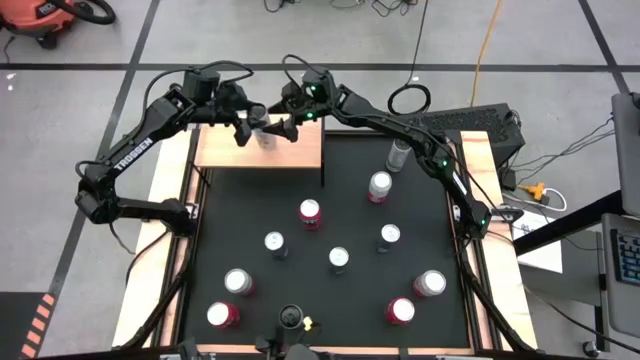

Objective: Place canned beverage on shelf
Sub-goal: Put the middle white yellow soda can on the shelf

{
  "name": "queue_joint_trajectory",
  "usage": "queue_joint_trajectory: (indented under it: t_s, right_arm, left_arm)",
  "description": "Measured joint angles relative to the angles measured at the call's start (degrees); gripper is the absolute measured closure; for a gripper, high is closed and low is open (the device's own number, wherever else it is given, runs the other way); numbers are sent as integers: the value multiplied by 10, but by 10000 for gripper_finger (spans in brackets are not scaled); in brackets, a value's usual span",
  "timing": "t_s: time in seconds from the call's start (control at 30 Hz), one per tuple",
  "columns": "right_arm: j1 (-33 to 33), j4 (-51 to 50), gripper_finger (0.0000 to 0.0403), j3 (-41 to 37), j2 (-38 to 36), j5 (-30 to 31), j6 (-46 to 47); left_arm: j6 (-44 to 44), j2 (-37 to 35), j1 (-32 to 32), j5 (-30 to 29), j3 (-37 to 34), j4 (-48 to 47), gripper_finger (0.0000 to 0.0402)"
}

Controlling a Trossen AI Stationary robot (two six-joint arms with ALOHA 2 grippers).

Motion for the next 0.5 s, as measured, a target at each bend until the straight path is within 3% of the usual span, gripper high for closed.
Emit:
queue_joint_trajectory:
  t_s: [0.3, 0.5]
  right_arm:
    - [8, 8, 52, 0, 13, -12, -16]
    - [11, 7, 87, 0, 13, -8, -46]
  left_arm:
    - [-1, -1, 0, 29, 0, 31, 157]
    - [-2, -2, 0, 39, 0, 31, 157]
